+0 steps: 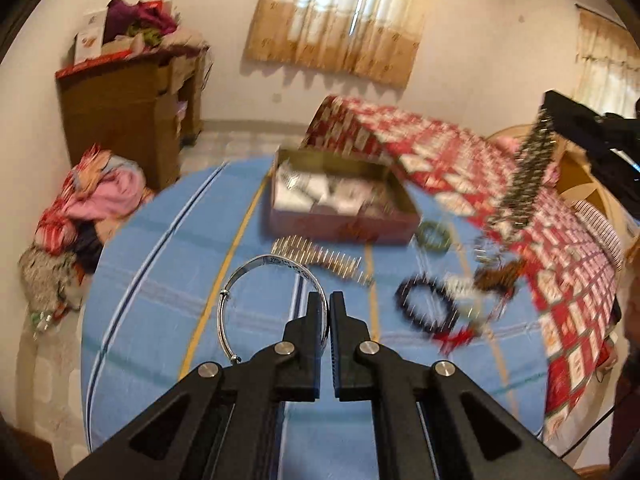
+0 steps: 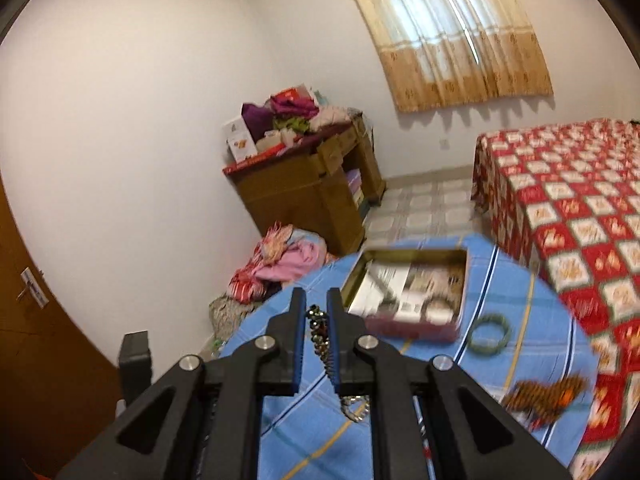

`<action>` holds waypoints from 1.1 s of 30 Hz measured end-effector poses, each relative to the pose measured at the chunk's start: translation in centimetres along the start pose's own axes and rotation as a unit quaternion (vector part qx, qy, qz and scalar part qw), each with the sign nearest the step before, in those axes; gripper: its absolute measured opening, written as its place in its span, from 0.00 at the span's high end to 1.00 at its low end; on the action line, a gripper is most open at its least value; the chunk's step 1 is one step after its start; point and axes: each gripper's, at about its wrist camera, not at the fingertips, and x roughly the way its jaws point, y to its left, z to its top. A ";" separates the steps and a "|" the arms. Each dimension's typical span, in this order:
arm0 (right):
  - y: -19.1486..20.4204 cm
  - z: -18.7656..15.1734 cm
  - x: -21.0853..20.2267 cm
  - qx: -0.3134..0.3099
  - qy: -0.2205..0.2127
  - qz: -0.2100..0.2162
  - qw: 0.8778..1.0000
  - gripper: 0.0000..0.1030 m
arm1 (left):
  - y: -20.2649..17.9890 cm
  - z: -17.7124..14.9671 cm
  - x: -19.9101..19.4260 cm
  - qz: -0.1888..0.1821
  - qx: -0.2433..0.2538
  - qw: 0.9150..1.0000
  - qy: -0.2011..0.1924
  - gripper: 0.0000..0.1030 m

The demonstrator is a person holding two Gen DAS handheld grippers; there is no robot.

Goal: Organize jewelry
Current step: 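Release the bangle into the pink tin with the left tool while the right tool drops the chain in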

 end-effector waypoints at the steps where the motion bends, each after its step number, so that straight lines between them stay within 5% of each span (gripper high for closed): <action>1: -0.2 0.7 0.2 -0.001 -0.005 -0.002 1.000 0.88 | -0.3 0.9 0.2 -0.002 0.006 1.000 -0.006 0.98; 7: -2.8 4.2 4.0 0.005 -0.024 -0.024 0.999 0.88 | -1.5 6.4 3.4 -0.009 0.035 0.999 -0.040 0.98; 13: -5.9 4.3 9.9 0.026 -0.013 -0.053 0.998 0.88 | -1.7 10.2 9.6 -0.015 0.038 0.998 -0.045 0.98; 21: -11.0 1.6 17.6 0.072 0.050 -0.093 0.992 0.88 | -1.8 11.0 17.8 0.010 0.050 0.999 -0.004 0.97; 28: -12.6 0.4 19.2 0.083 0.081 -0.110 0.987 0.85 | -0.9 10.5 20.7 0.058 0.048 0.997 0.032 0.96; 30: -13.0 0.3 19.1 0.097 0.084 -0.108 0.986 0.77 | -0.5 10.4 21.0 0.070 0.036 0.996 0.043 0.95; 32: -12.8 0.3 18.7 0.103 0.081 -0.107 0.986 0.42 | -0.3 10.6 21.0 0.075 0.029 0.996 0.047 0.94; 33: -12.5 0.4 18.4 0.103 0.073 -0.112 0.986 0.36 | -0.4 10.8 21.0 0.078 0.029 0.995 0.049 0.90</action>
